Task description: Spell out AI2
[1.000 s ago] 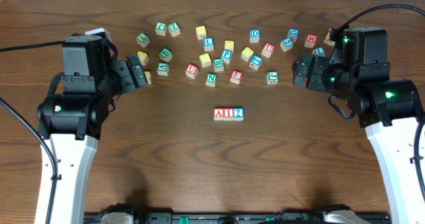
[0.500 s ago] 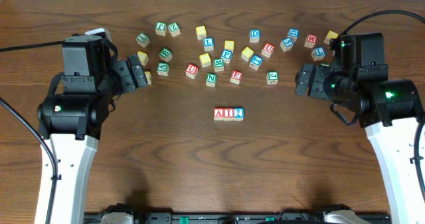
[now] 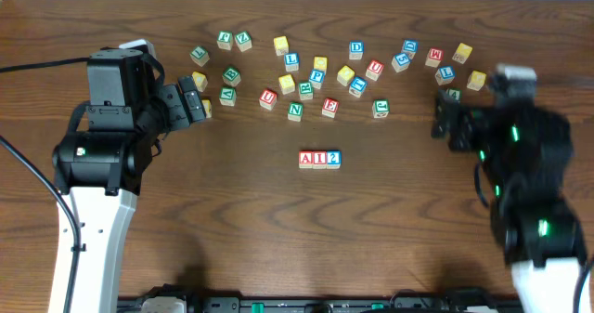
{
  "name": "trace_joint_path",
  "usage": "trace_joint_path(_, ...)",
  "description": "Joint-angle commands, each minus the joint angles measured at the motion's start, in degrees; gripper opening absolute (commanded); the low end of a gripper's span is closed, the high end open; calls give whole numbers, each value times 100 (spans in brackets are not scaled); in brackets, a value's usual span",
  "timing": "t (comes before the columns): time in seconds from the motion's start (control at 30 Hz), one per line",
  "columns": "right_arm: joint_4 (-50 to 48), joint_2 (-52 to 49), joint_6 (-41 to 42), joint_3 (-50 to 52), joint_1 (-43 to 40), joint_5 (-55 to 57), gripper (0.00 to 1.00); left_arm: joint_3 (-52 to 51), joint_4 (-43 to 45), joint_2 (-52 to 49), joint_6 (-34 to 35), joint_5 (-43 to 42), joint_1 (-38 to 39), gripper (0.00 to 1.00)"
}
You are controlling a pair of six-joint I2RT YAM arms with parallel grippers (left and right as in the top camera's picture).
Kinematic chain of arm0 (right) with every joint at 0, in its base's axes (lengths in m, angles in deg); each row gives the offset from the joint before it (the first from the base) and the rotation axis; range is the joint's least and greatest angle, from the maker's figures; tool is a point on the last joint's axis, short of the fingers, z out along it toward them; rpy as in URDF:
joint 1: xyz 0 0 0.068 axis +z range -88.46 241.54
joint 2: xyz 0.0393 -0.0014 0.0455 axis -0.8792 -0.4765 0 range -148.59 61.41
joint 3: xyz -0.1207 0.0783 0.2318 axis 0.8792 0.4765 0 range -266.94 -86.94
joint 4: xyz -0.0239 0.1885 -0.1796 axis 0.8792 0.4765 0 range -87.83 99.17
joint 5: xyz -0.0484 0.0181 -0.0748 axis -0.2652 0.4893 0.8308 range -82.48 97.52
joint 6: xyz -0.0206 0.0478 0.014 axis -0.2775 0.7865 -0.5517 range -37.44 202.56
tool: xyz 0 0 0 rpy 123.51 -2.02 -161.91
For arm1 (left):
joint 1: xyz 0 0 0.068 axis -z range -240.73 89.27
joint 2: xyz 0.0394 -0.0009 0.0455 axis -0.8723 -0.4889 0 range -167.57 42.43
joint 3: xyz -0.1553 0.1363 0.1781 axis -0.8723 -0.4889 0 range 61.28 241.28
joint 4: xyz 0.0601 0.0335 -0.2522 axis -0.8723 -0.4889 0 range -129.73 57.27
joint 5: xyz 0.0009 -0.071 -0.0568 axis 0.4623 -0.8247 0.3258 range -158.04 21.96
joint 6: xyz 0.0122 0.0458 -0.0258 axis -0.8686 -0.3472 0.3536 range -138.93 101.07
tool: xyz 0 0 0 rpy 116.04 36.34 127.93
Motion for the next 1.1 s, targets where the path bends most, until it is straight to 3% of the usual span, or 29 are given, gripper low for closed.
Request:
trace_joint_path(0.0, -774, 1335, -144, 1408, -229, 46, 99, 105, 4, -24, -72, 55, -24, 98)
trace_joint_path(0.23, -1751, 3318, -138, 3412, -426, -9, 99, 105, 4, -24, -72, 55, -24, 98)
trace_joint_path(0.47, -2380, 4256, -70, 4538, -428, -133, 99, 105, 4, -24, -74, 55, -24, 98)
trace_joint_path(0.8, -2420, 5062, -55, 5390, -428, -195, 99, 105, 4, -24, -72, 55, -24, 98)
trace_joint_path(1.07, -2085, 5289, -57, 5383, -428, -219, 99, 105, 4, -24, -74, 55, -24, 98)
